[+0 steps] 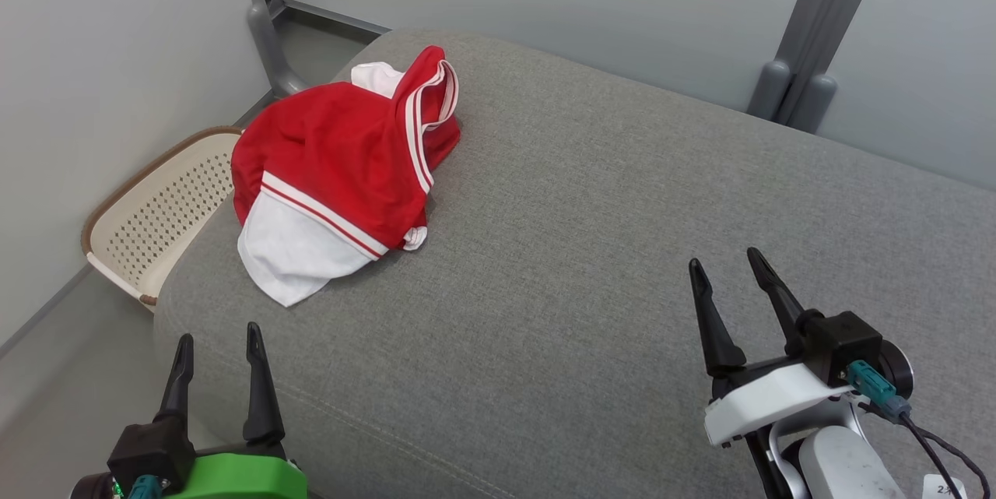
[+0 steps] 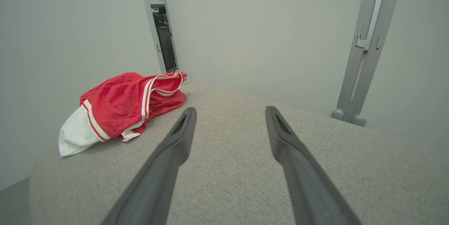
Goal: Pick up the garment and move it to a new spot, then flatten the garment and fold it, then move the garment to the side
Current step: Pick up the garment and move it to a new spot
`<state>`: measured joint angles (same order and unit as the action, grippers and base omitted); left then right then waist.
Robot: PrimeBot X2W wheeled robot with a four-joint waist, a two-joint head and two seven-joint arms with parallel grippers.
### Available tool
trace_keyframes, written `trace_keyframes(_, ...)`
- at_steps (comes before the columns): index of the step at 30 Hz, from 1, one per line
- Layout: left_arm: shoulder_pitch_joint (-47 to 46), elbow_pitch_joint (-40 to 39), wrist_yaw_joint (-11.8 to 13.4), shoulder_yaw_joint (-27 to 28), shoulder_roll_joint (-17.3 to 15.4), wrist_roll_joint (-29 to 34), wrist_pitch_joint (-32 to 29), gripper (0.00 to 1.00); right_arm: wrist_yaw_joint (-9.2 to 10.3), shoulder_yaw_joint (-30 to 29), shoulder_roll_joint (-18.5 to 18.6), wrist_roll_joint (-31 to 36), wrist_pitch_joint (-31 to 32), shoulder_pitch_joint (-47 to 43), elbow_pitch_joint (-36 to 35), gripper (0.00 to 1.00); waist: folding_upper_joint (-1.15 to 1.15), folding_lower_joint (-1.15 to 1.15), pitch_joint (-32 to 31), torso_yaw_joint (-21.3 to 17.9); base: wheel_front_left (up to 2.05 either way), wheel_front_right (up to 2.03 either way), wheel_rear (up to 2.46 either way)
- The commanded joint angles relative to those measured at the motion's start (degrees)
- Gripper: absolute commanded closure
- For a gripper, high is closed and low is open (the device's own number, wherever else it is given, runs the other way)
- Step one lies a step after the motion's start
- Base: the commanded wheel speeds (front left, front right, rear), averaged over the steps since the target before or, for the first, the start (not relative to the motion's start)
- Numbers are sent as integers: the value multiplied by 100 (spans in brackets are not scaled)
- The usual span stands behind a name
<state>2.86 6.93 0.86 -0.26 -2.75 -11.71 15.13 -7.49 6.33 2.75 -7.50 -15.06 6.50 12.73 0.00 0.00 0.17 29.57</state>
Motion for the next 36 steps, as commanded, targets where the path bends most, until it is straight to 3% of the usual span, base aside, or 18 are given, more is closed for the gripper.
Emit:
trace_keyframes(1, 57, -10, 21, -11, -24, -17, 5, 0, 0, -5, 24, -2, -18, 52, 18, 0, 0, 0, 5, -5, 0, 0, 0)
trace_keyframes(8, -262, 376, 46, -93, -23, -127, 4, 0, 0, -5, 25, 94, -18, 70, 4, 0, 0, 0, 113, -132, 0, 0, 0)
trace_keyframes(13, -1340, 1308, -115, 35, -201, -292, -112, 0, 0, 129, 25, 283, 18, 268, -25, 0, 0, 0, 455, -469, 0, 0, 0)
trace_keyframes(21, -3214, 2789, -221, 441, -565, -858, -935, 0, 1, 382, 26, 561, 204, 676, -223, 0, 0, 0, 1178, -1207, 0, 0, 0)
trace_keyframes(29, -4453, 3874, -79, 736, -981, -1188, -1674, 0, 2, 456, 23, 812, 400, 953, -569, 0, 0, 0, 2065, -1867, 0, 0, 0)
trace_keyframes(36, -4786, 4467, 145, 893, -1445, -1269, -2099, 0, 2, 455, 22, 889, 424, 949, -728, 0, 0, 0, 2476, -2195, 0, 0, 0)
